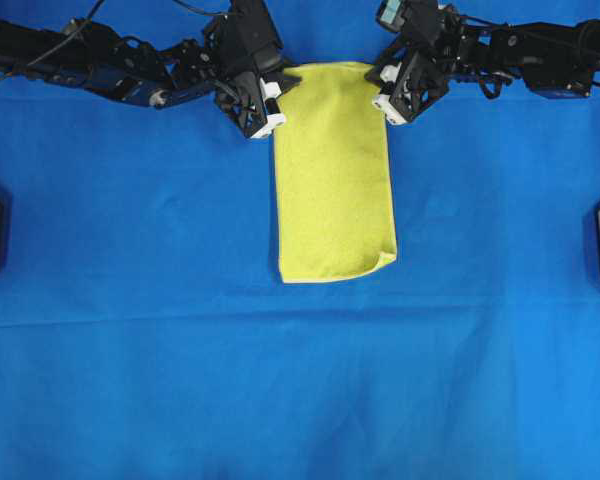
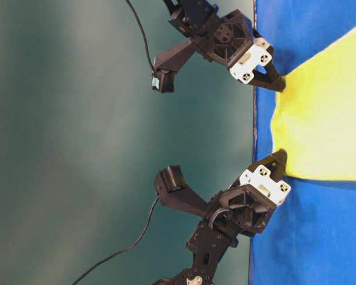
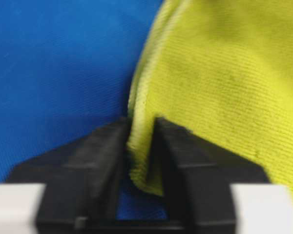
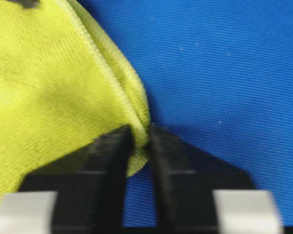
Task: Fold the yellow towel.
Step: 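Fold the far end toward the near end with both grippers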
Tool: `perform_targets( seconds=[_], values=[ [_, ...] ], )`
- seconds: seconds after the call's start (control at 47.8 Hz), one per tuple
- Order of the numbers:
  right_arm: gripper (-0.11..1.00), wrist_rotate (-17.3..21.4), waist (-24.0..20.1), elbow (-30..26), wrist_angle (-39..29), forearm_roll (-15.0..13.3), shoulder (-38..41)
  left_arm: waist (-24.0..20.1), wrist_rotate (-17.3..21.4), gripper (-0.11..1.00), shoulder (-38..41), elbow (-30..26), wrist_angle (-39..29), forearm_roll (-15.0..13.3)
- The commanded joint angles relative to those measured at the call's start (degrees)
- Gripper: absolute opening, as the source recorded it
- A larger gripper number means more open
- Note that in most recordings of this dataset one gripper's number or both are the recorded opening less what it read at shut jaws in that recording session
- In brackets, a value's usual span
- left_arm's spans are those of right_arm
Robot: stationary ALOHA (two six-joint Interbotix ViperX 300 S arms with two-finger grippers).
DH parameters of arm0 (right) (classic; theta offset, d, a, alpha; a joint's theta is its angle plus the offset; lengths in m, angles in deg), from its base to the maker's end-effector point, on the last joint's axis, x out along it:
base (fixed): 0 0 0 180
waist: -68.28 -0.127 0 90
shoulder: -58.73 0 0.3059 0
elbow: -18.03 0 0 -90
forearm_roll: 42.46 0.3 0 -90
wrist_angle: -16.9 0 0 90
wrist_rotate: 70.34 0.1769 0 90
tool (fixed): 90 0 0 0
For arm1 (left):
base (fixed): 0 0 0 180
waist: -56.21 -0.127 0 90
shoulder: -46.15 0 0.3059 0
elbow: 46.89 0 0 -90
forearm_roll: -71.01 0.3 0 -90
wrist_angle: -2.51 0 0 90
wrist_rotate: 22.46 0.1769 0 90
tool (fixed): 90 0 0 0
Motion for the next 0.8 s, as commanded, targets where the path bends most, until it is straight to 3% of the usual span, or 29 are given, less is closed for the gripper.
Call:
perform_targets(
  seconds=[0.0,0.063,0.419,0.775],
  values=[
    [0.13,0.00,0.26,-0.09,-0.35,0.00,-0.62,-0.18,1.67,0.11,-0.79,-0.79,-0.44,0.09],
    [0.06,0.00,0.26,-0.09,-0.35,0.09,-0.70,-0.18,2.64,0.04,-0.88,-0.88,-0.70,0.09],
    [0.06,0.70,0.62,0.09,-1.41,0.18,-2.99,-0.70,5.19,0.04,-2.99,-2.11,-1.93,0.09],
    [0.06,0.18,3.87,-0.26,-1.49,-0.09,-6.50,-2.99,8.96,0.04,-5.01,-4.04,-2.99,0.09]
  ],
)
